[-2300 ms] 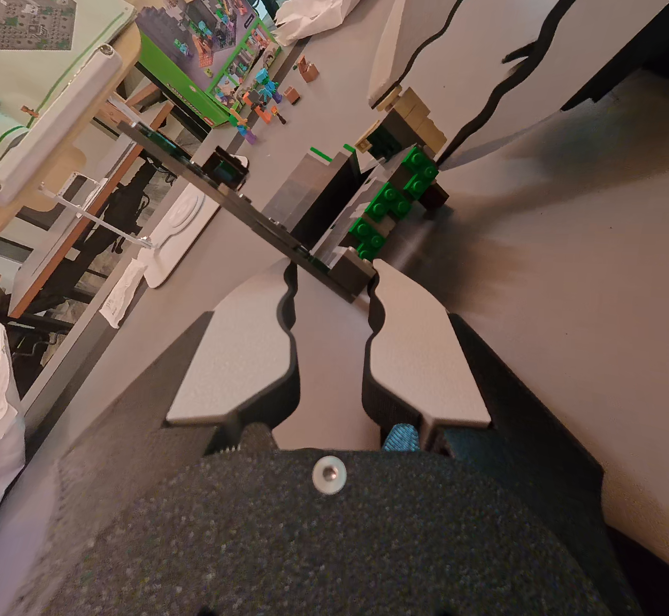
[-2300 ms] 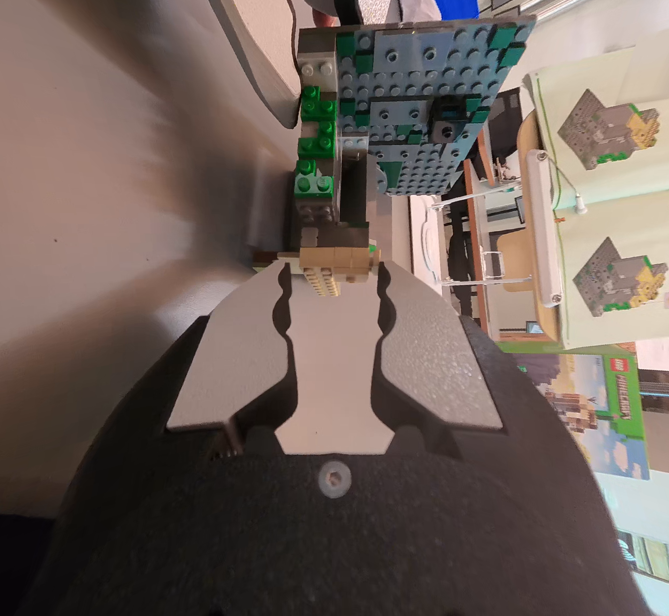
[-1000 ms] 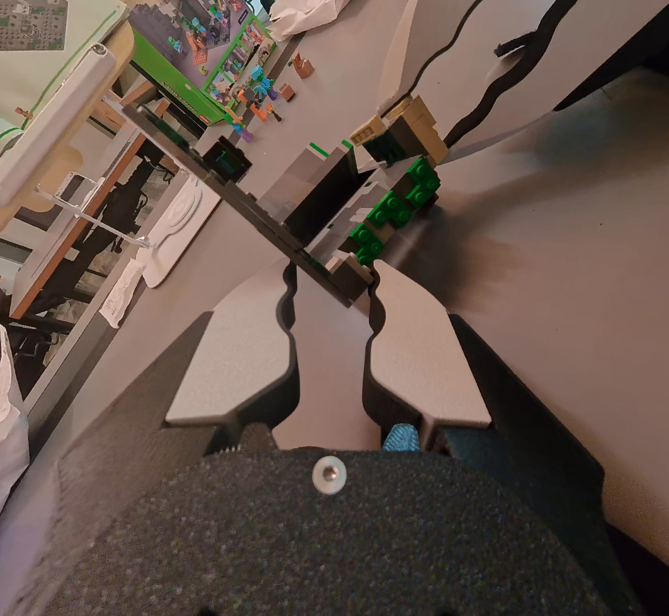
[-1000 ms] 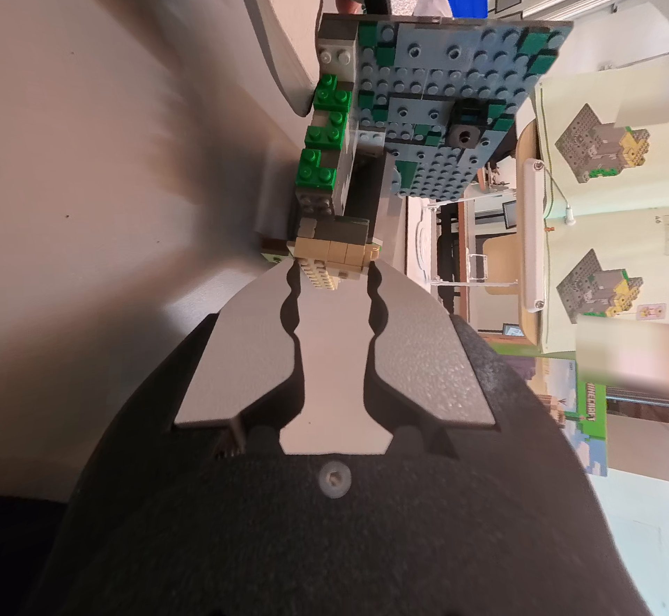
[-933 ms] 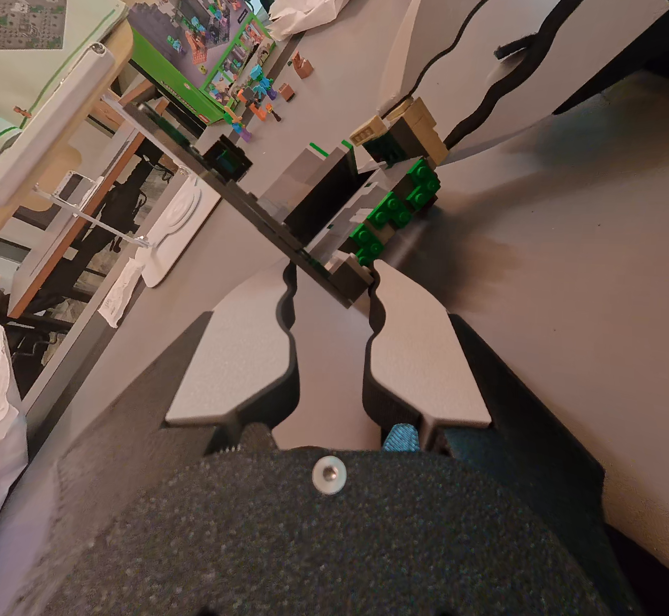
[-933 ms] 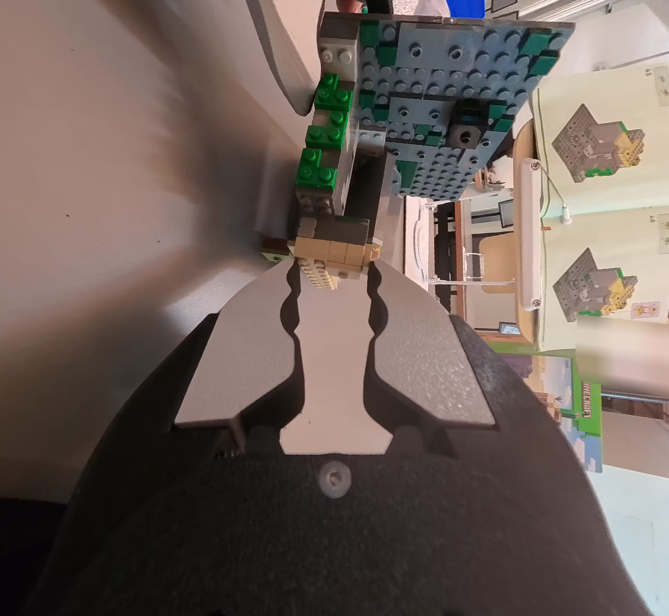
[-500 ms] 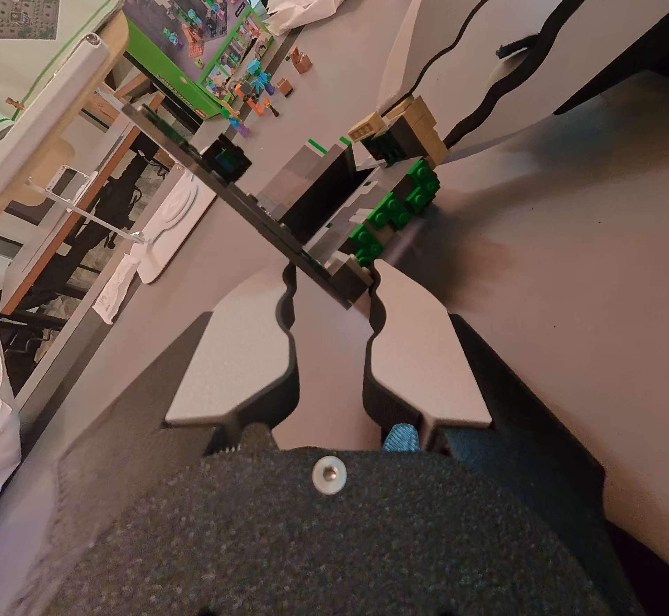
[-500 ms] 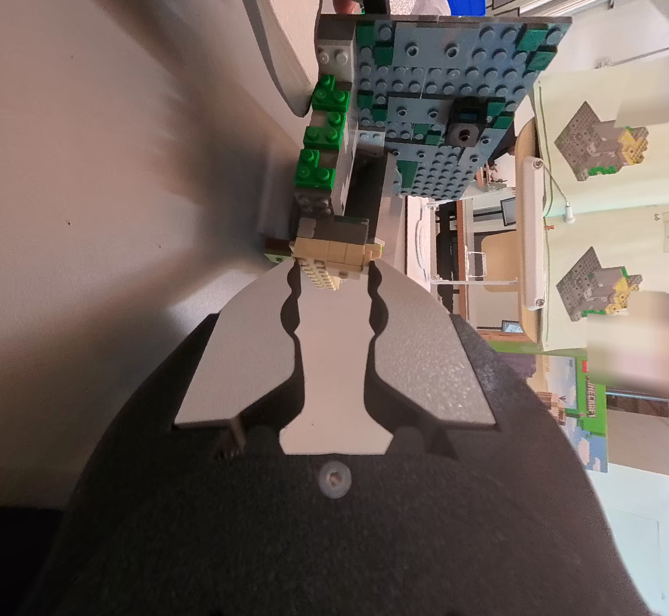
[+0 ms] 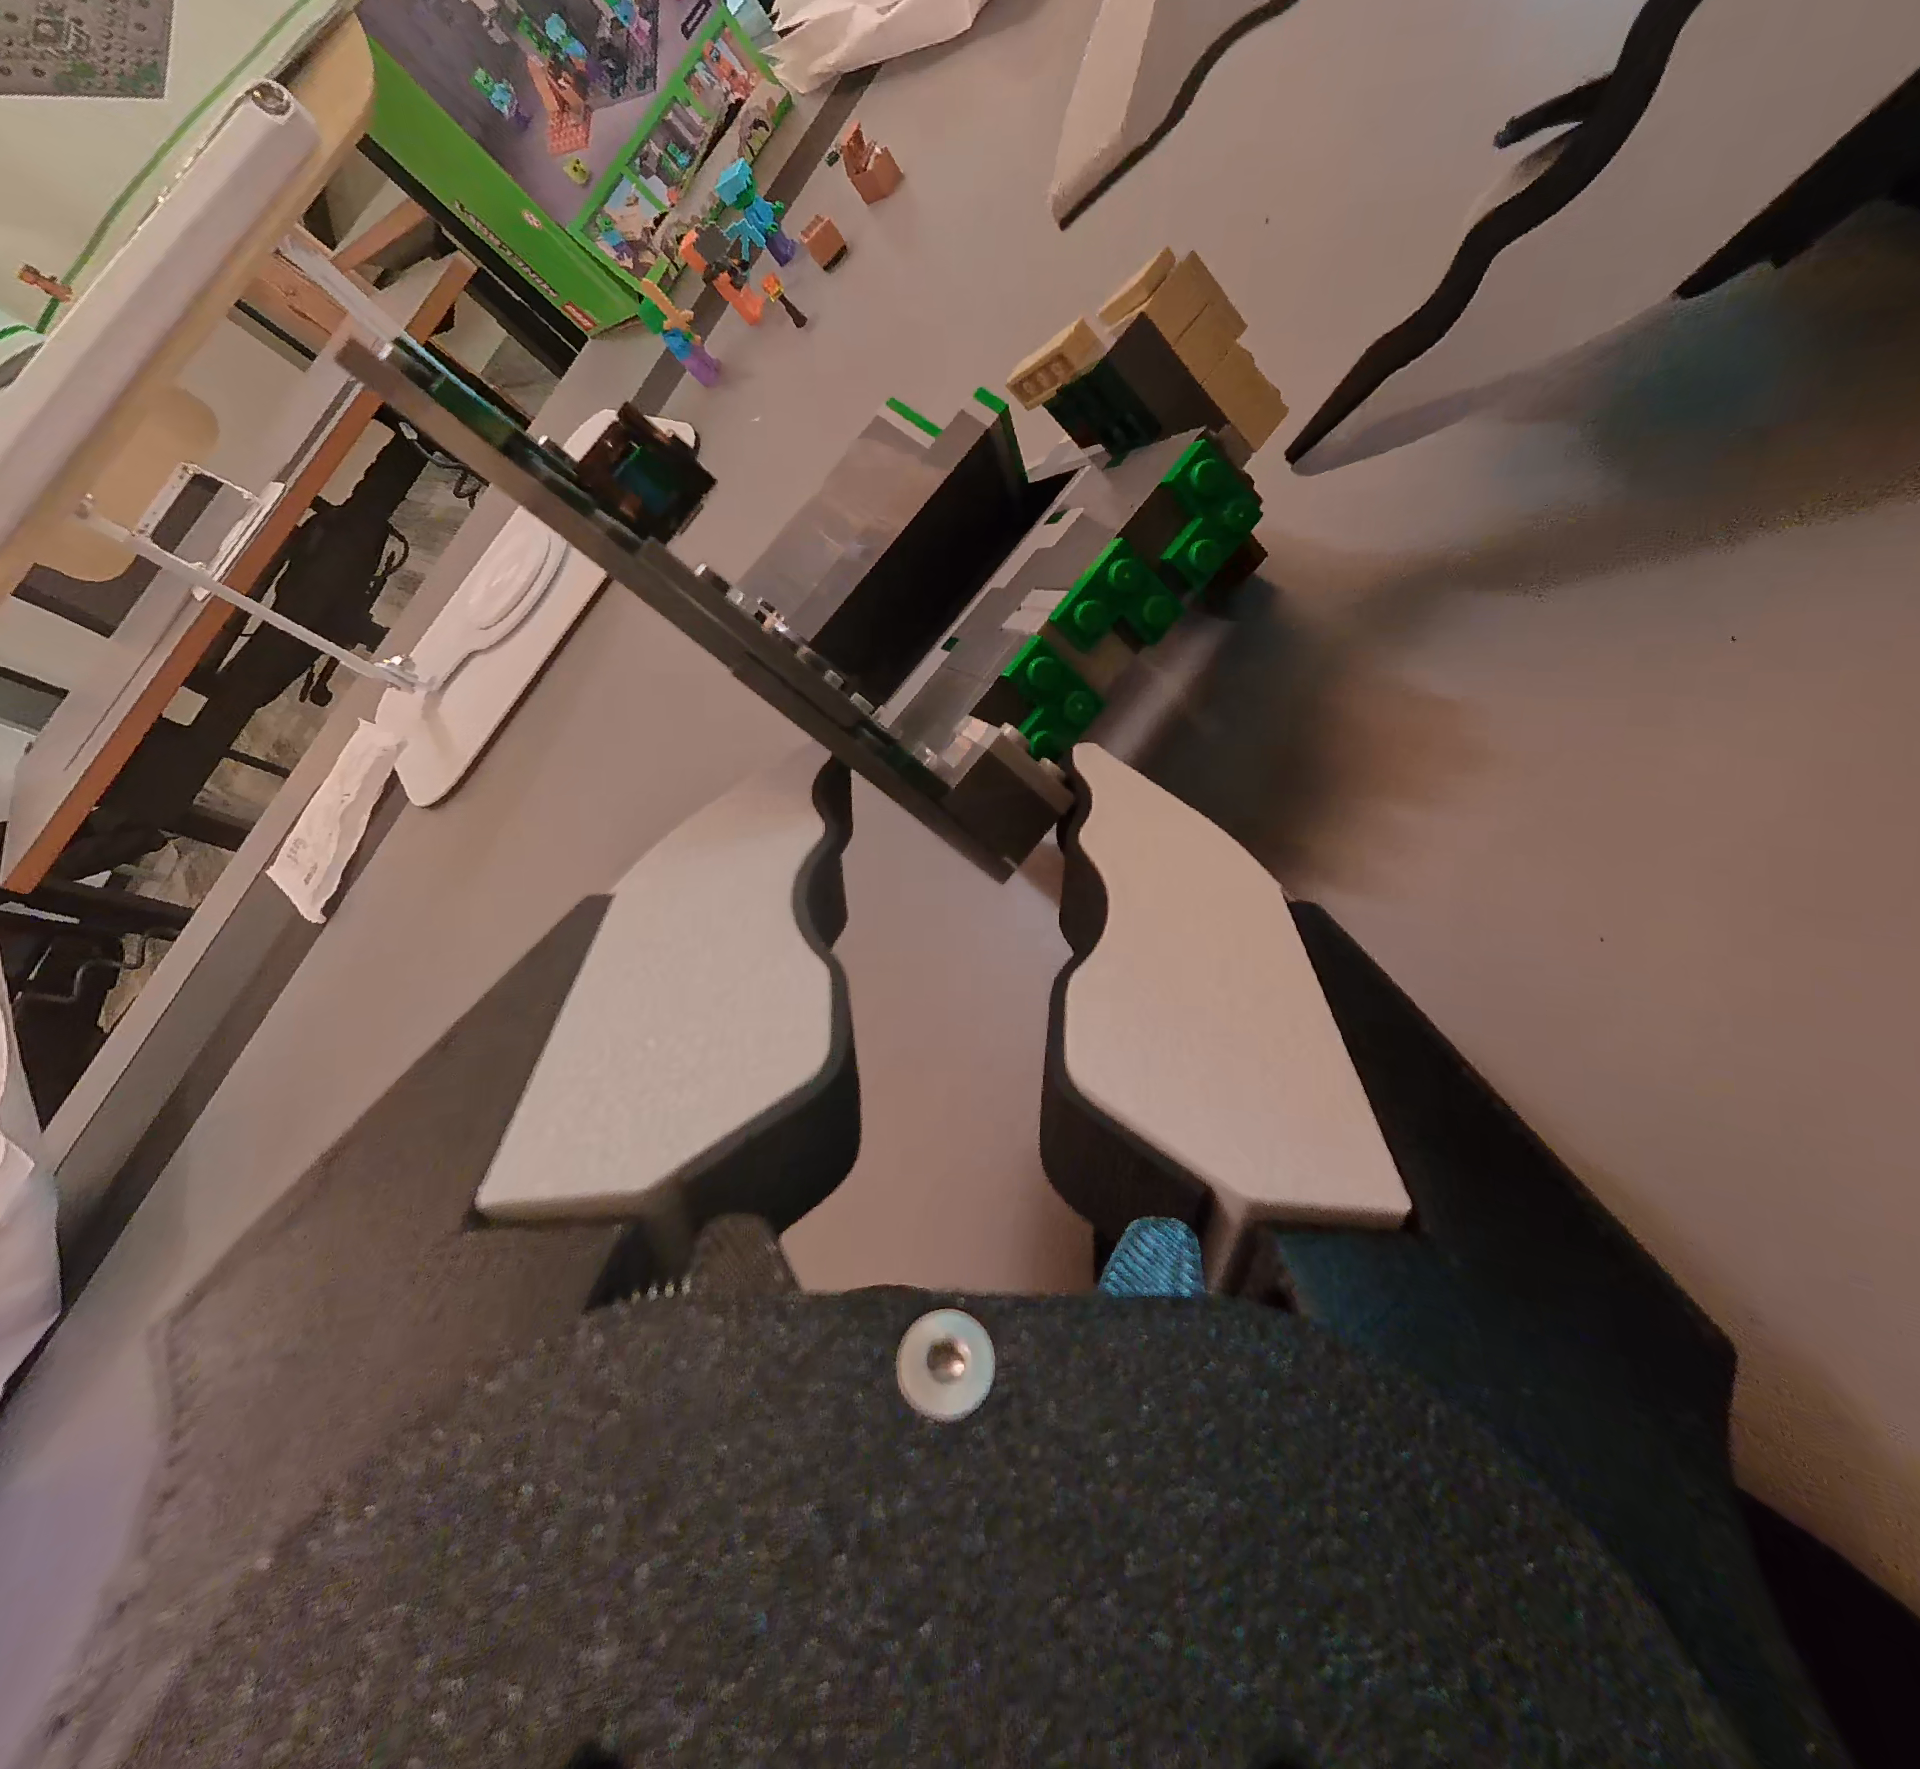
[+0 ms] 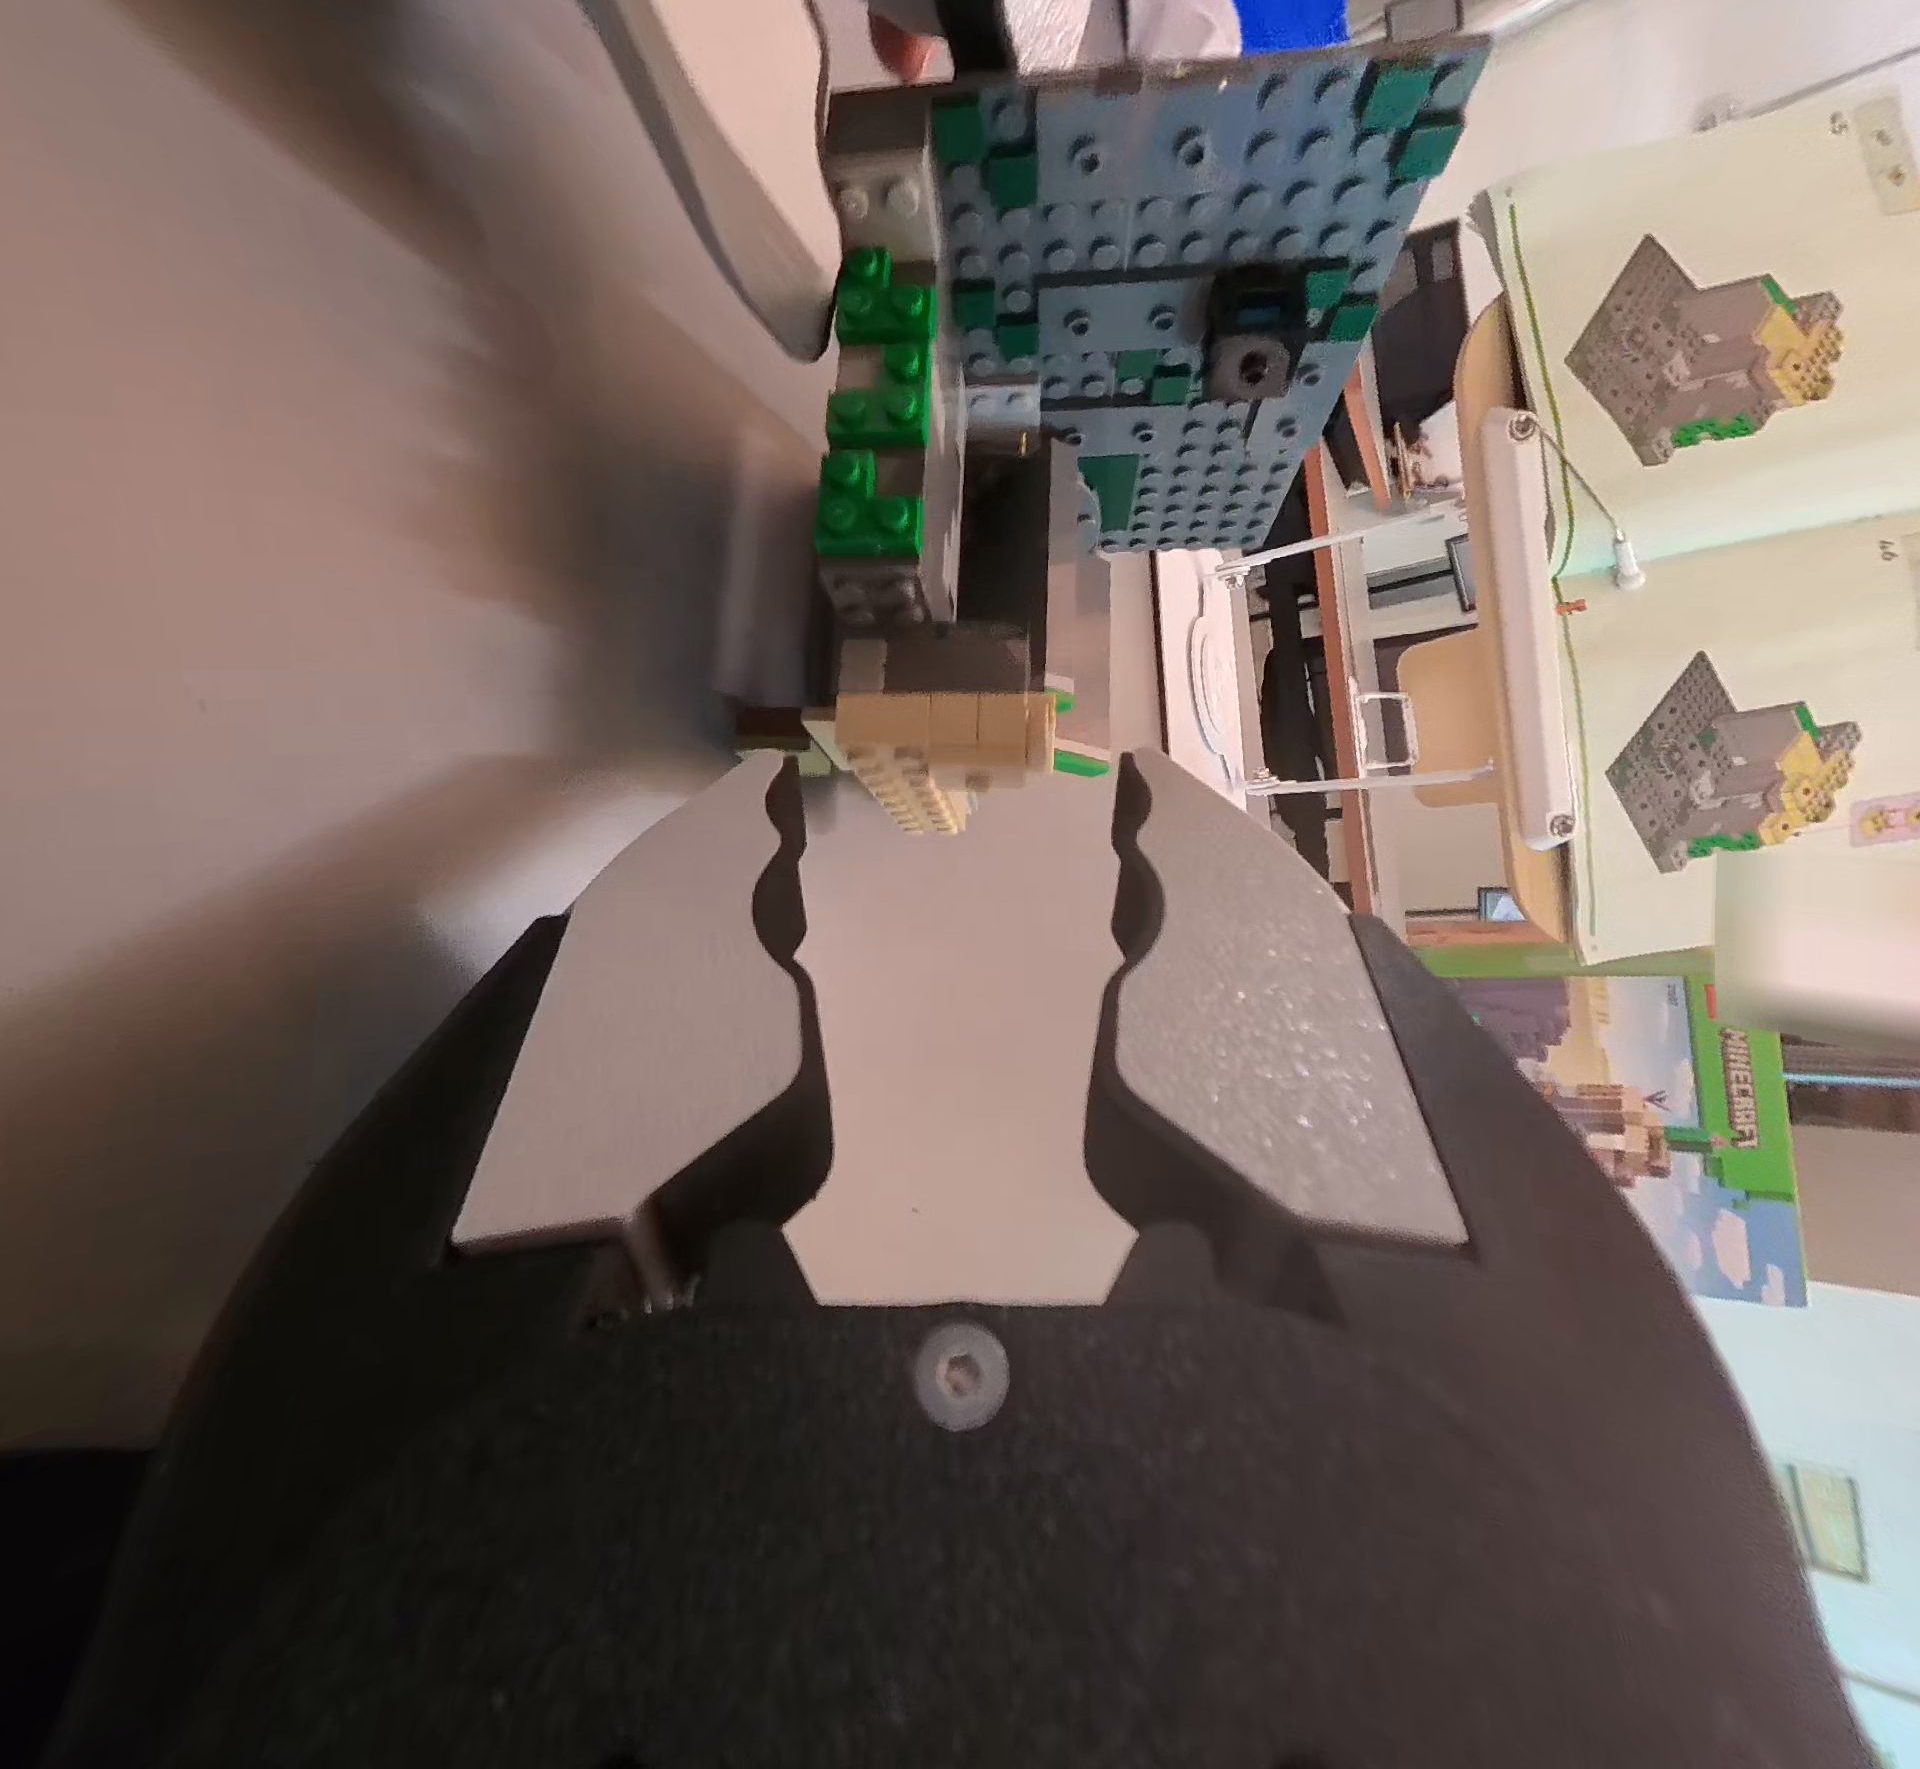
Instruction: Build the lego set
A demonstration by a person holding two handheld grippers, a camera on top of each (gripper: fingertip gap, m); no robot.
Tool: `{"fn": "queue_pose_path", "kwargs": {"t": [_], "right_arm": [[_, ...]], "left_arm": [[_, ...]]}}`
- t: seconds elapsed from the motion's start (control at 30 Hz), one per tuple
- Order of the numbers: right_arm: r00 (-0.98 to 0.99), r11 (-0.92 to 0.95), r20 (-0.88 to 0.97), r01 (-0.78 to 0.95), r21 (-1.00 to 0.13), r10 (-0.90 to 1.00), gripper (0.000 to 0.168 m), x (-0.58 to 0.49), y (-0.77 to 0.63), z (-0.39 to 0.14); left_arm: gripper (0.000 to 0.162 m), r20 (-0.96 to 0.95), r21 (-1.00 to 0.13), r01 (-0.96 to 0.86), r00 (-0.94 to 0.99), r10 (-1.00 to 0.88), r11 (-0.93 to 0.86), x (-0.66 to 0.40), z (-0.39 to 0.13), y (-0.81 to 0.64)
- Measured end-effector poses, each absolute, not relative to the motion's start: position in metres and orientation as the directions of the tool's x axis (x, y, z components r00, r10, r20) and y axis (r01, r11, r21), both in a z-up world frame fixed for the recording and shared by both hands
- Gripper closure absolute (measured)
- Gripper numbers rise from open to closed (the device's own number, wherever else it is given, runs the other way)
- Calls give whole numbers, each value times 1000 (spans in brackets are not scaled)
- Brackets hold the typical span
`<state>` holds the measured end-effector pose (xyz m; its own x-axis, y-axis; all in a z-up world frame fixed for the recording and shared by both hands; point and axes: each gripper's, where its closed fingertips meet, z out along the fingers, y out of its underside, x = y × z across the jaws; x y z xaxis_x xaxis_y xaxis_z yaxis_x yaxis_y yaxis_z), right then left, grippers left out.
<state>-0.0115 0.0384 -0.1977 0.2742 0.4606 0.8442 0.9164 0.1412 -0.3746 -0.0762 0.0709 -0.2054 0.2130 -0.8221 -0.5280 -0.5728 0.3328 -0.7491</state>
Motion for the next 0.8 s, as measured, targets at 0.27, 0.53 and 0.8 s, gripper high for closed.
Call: {"fn": "queue_pose_path", "kwargs": {"t": [0.27, 0.53, 0.8], "right_arm": [[338, -6, 855, 931, -365, 394, 114, -13, 43, -206], [307, -12, 881, 946, -325, 360, 128, -10, 46, -202], [281, -4, 875, 953, -304, 395, 129, -9, 46, -203]], "left_arm": [[125, -525, -749, -578, 219, -822, 325, -76, -204, 70], [125, -526, -747, -581, 217, -823, 324, -77, -204, 68], [125, -518, -748, -583, 215, -828, 317, -78, -204, 66]]}}
